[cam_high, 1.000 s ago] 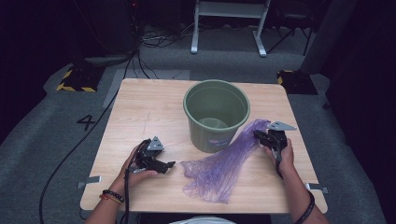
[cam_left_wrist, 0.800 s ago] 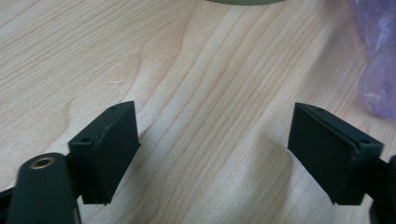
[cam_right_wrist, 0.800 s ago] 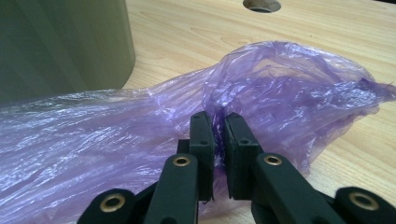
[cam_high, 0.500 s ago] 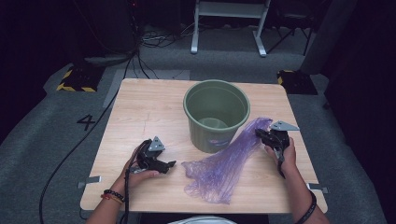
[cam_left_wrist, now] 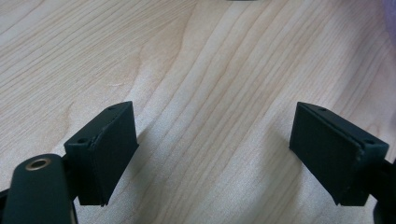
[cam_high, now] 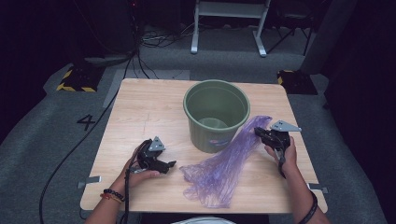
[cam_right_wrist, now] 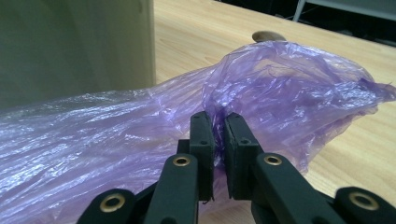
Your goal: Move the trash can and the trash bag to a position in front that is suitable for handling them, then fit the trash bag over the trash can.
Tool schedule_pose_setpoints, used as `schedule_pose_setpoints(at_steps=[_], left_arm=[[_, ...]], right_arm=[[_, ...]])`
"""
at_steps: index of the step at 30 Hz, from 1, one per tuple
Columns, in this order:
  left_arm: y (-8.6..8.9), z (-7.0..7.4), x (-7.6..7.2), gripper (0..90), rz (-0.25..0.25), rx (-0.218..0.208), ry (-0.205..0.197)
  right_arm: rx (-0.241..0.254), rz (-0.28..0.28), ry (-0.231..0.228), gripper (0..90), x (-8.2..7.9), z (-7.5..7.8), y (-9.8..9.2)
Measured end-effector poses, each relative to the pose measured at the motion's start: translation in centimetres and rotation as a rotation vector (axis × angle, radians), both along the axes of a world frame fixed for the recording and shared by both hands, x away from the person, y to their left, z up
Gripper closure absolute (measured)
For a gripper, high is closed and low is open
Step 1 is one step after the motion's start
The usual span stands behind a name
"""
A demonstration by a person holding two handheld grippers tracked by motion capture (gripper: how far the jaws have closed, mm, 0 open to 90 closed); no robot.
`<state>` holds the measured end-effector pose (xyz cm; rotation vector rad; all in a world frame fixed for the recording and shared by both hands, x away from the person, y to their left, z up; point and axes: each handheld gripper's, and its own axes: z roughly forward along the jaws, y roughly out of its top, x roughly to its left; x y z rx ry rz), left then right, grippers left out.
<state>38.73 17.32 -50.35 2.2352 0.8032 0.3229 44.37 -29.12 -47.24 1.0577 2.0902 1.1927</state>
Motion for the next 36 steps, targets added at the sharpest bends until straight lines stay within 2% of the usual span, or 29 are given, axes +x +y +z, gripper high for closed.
schedule_pose_setpoints(at_steps=[2,4,6,9,12,15,16,17,18,19,21,24,27,28,31,34,36], left_arm=[[-0.2,0.1,-0.1,14.8,-0.028,0.000,0.015],[-0.3,0.2,-0.1,15.9,-0.030,-0.008,0.020],[-0.5,0.4,-0.1,16.3,-0.054,-0.030,0.031],[-1.2,1.1,-0.4,16.6,-0.071,-0.040,-0.005],[-1.9,2.5,-0.7,17.1,-0.105,-0.082,-0.020],[-2.6,3.7,-1.0,16.7,-0.135,-0.123,-0.019],[-3.4,4.3,-1.2,16.0,-0.151,-0.124,-0.025],[-3.4,4.3,-1.2,15.8,-0.151,-0.124,-0.025],[-4.4,4.8,-1.6,15.8,-0.177,-0.118,-0.036],[-4.4,4.8,-1.6,15.9,-0.177,-0.118,-0.036],[-5.3,5.1,-2.0,15.8,-0.213,-0.131,-0.036],[-7.3,4.9,-2.5,15.8,-0.257,-0.112,-0.033],[-8.1,4.6,-2.6,16.1,-0.287,-0.105,-0.022],[-8.7,4.3,-2.7,16.6,-0.296,-0.105,-0.012],[-9.8,3.3,-3.1,17.5,-0.299,-0.041,-0.004],[-10.3,2.3,-3.4,19.5,-0.335,-0.010,0.005],[-10.6,1.6,-3.6,23.1,-0.343,0.031,0.004]], right_arm=[[0.001,0.007,-0.016,83.3,-0.3,0.4,0.1],[0.003,0.010,-0.020,83.3,-0.4,0.6,0.2],[0.001,0.012,-0.029,83.3,-0.5,0.8,0.2],[-0.003,0.011,-0.036,83.2,-0.5,0.9,0.2],[-0.003,0.003,-0.037,83.1,-0.4,1.0,0.2],[-0.001,0.000,-0.037,82.9,-0.3,1.1,0.2],[0.005,-0.006,-0.039,82.8,-0.3,1.1,0.1],[0.005,-0.006,-0.039,82.8,-0.3,1.1,0.1],[0.001,-0.010,-0.041,82.6,-0.4,1.1,0.2],[-0.003,-0.011,-0.040,82.6,-0.4,1.1,0.2],[-0.005,-0.010,-0.042,82.6,-0.5,1.1,0.2],[-0.004,-0.011,-0.066,82.6,-1.1,1.6,0.1],[0.004,-0.010,-0.076,82.2,-1.3,1.9,0.1],[0.026,0.002,-0.080,81.9,-1.4,2.2,0.2],[0.032,0.010,-0.097,81.9,-1.6,2.6,0.2],[0.039,0.017,-0.110,82.0,-1.8,2.9,0.3],[0.050,0.021,-0.122,82.0,-2.0,3.1,0.3]])
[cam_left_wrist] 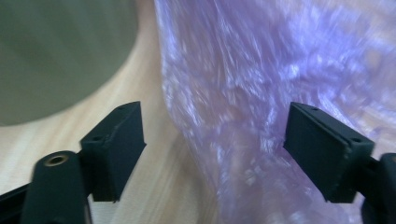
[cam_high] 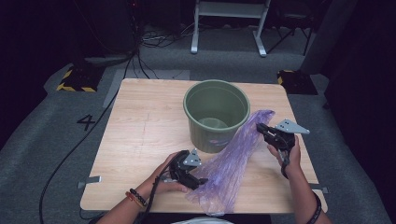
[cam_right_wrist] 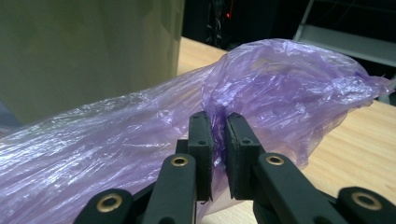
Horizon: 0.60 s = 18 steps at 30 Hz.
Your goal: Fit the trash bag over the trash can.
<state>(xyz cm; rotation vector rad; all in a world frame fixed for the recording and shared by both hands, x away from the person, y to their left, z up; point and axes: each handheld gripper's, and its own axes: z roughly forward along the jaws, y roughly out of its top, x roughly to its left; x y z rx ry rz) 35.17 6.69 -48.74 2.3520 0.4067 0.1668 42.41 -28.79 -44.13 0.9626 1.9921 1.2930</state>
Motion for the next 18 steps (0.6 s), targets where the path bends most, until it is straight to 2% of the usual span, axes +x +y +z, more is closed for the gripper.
schedule_pose_setpoints(at_steps=[1,5,7,14,18], left_arm=[[-0.1,-0.5,0.0,28.3,-0.018,0.000,-0.004],[0.0,-1.1,0.3,32.5,-0.027,-0.012,0.001],[0.2,-1.1,0.4,35.2,-0.022,-0.024,0.002],[0.5,-1.2,0.7,35.8,-0.012,-0.029,0.001],[0.8,-1.2,0.9,35.3,-0.005,-0.030,-0.004]], right_arm=[[0.018,0.013,-0.007,82.0,-0.1,0.3,0.0],[0.029,0.030,-0.026,82.0,-0.4,0.8,0.0],[0.056,0.044,-0.044,82.1,-0.7,1.3,-0.1],[0.072,0.077,-0.103,82.1,-1.6,2.4,0.2],[0.070,0.091,-0.117,82.1,-2.0,2.8,0.5]])
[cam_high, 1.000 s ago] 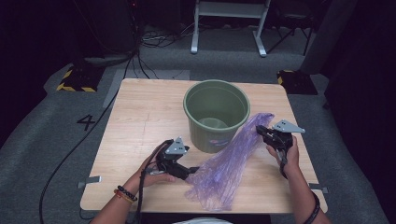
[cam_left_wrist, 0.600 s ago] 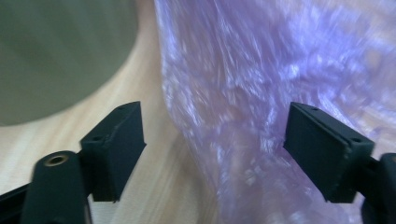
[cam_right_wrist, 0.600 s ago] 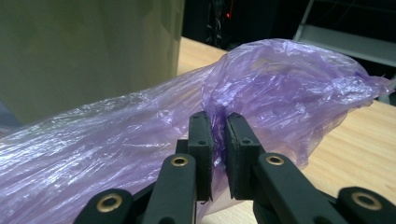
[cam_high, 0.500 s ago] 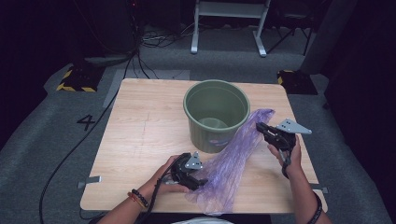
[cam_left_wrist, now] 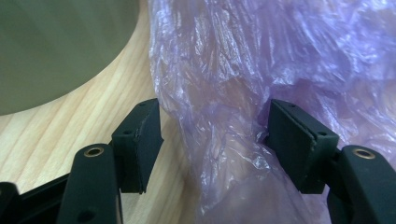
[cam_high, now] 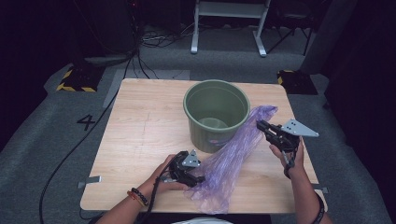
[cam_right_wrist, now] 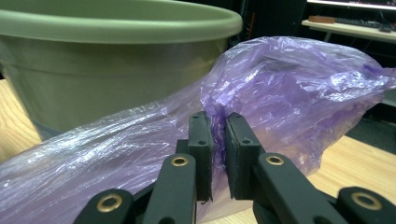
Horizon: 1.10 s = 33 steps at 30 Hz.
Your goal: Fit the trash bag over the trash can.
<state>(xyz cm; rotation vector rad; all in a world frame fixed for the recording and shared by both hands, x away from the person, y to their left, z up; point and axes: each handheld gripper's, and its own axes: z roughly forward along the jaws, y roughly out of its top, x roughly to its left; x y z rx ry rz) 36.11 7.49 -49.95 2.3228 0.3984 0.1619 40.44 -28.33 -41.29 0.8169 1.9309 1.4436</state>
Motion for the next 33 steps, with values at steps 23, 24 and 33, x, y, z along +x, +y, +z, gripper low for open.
schedule_pose_setpoints(at_steps=[23,24,33], left_arm=[[3.0,1.7,0.7,31.1,0.065,-0.095,-0.022],[3.2,2.1,0.7,31.1,0.072,-0.106,-0.034],[4.6,6.3,0.3,23.6,0.092,-0.220,-0.060]], right_arm=[[-0.028,0.154,-0.118,83.3,-2.3,3.3,2.6],[-0.028,0.154,-0.118,83.3,-2.3,3.3,2.6],[-0.047,0.165,-0.129,83.2,-2.0,3.9,3.8]])
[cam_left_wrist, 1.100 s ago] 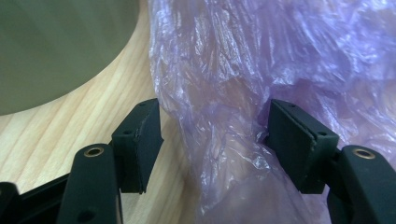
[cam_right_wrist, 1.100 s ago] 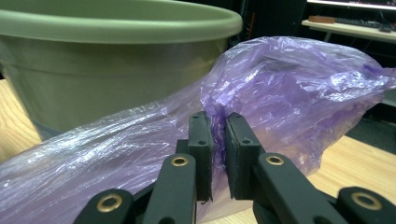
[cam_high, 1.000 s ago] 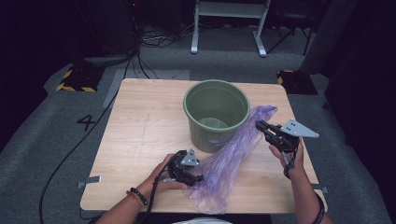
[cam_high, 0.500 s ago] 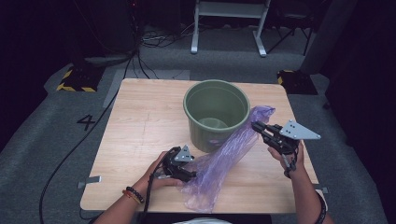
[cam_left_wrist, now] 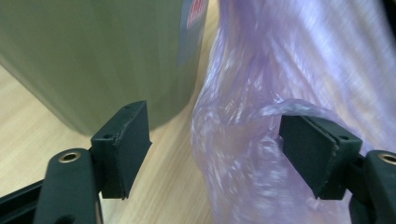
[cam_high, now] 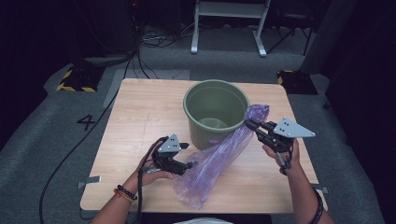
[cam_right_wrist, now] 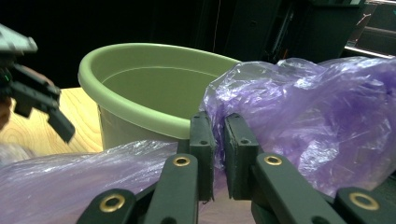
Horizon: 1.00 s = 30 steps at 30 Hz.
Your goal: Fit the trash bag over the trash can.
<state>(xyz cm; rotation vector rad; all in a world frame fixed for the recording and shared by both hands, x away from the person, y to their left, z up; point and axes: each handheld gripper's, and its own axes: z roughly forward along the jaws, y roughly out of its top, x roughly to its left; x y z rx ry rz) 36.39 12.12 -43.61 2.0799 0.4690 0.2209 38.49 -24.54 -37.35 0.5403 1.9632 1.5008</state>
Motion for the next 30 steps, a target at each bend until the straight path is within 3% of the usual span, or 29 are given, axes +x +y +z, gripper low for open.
schedule_pose_setpoints(at_steps=[7,10,16,19,23,25,27,30], left_arm=[[-0.9,1.3,-0.3,21.6,-0.045,0.005,-0.013],[-1.9,0.8,0.0,23.5,-0.029,0.096,-0.023],[-1.5,-0.8,0.6,22.4,-0.004,0.157,0.005],[-0.5,-0.4,0.5,21.3,0.020,0.126,0.004],[1.6,1.2,0.1,19.2,0.056,0.051,-0.022],[2.1,1.4,0.0,19.1,0.064,0.038,-0.026],[2.9,1.8,0.0,18.9,0.083,-0.012,-0.024],[3.6,1.9,-0.1,18.2,0.103,-0.016,-0.028]], right_arm=[[-0.009,0.011,-0.010,83.2,-0.1,0.4,0.7],[-0.013,0.028,-0.017,83.3,-0.2,0.6,1.1],[-0.010,0.051,-0.026,83.3,-0.7,0.8,1.4],[-0.015,0.062,-0.041,83.3,-1.3,1.2,1.5],[-0.012,0.073,-0.058,83.3,-1.8,1.6,1.4],[-0.008,0.073,-0.059,83.3,-2.0,1.7,1.4],[-0.005,0.070,-0.068,83.4,-2.2,1.8,1.2],[-0.005,0.060,-0.076,84.1,-2.6,1.7,0.8]])
